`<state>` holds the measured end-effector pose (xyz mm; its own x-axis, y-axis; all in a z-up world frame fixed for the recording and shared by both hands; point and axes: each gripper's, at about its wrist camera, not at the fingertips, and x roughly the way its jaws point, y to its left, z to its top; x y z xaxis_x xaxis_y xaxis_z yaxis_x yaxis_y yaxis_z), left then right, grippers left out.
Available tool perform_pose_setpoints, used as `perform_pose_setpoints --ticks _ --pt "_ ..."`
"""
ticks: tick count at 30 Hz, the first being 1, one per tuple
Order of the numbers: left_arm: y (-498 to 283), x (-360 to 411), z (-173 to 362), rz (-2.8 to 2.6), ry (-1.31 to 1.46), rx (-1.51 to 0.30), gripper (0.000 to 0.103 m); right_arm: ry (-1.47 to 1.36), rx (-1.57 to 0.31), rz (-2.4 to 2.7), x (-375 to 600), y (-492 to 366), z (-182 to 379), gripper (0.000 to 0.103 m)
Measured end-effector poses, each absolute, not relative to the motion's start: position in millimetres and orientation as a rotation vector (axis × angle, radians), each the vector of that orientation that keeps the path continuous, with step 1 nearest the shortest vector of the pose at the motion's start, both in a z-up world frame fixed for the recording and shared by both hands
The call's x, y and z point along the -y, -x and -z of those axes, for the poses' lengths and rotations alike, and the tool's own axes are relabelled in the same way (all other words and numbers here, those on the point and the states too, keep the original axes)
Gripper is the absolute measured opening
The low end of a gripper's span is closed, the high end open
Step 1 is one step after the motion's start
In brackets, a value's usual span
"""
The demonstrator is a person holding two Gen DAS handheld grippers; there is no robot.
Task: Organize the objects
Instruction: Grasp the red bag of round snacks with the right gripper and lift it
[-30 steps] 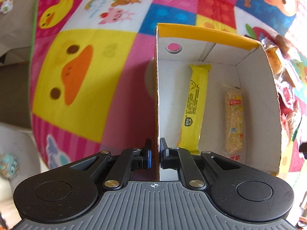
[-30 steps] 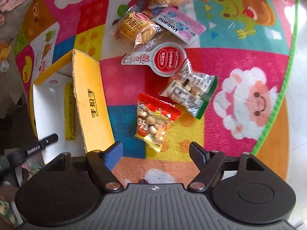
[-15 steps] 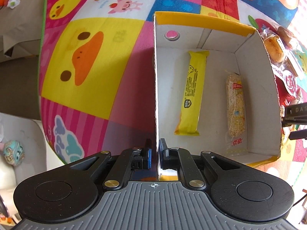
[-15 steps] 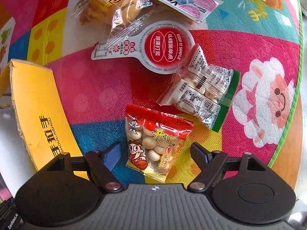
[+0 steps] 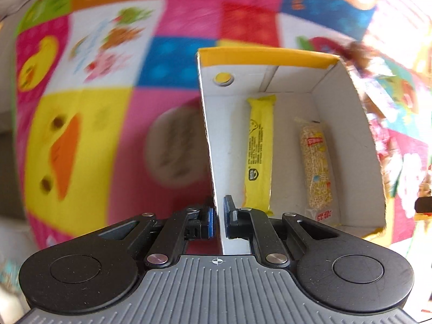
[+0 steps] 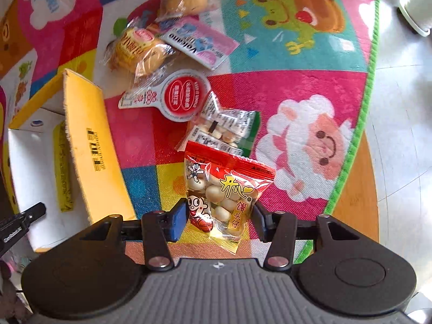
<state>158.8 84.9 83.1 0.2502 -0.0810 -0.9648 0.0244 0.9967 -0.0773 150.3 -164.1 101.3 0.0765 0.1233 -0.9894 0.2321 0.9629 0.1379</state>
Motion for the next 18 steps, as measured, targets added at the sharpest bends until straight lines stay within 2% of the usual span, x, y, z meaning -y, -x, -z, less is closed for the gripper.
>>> perform_pose_setpoints --ticks 8,18 --pt "-169.6 -55.3 -81.3 0.137 0.012 -1.325 0.011 -0.255 -1.368 0.034 197.2 -119.2 -180.5 0.049" --pt "-171.5 -73.7 -81.6 0.145 0.015 -1.300 0.009 -0.236 -1.313 -0.082 164.0 -85.7 -232.7 0.049"
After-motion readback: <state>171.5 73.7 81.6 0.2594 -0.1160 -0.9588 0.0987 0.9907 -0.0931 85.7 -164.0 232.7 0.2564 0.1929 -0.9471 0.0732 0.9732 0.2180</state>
